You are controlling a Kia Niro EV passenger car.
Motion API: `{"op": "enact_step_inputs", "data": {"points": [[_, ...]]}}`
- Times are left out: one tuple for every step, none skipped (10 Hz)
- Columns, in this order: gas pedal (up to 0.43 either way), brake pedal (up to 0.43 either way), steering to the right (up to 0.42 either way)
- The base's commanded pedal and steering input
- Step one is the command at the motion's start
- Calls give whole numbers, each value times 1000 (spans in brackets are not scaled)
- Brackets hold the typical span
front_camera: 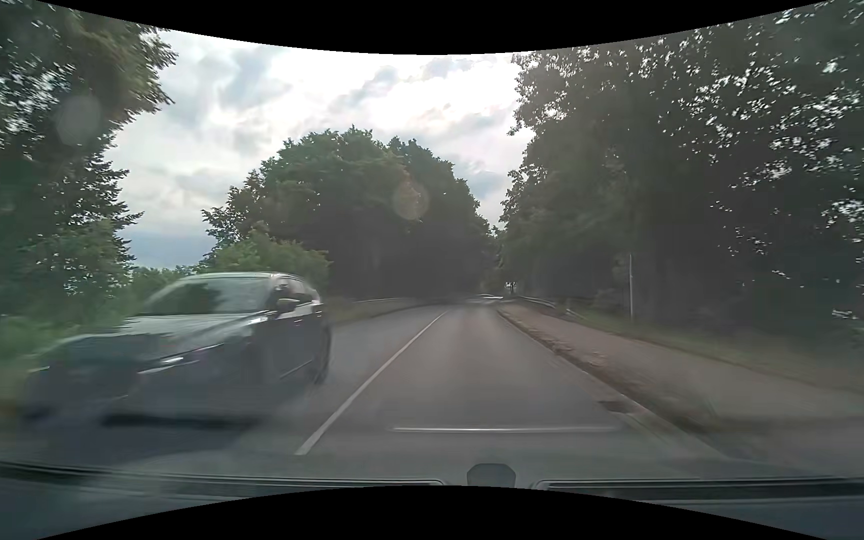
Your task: Follow the waypoints while adhering to traffic rules and regulations
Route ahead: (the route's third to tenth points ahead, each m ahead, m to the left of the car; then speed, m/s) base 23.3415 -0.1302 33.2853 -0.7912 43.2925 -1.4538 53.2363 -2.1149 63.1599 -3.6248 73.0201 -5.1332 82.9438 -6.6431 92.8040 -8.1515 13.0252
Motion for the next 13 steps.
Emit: {"op": "enact_step_inputs", "data": {"points": [[157,0,4],[157,0,4],[157,0,3],[157,0,4],[157,0,4],[157,0,4],[157,0,5],[169,0,4],[169,0,4],[169,0,4],[169,0,5],[169,0,4],[169,0,4]]}}
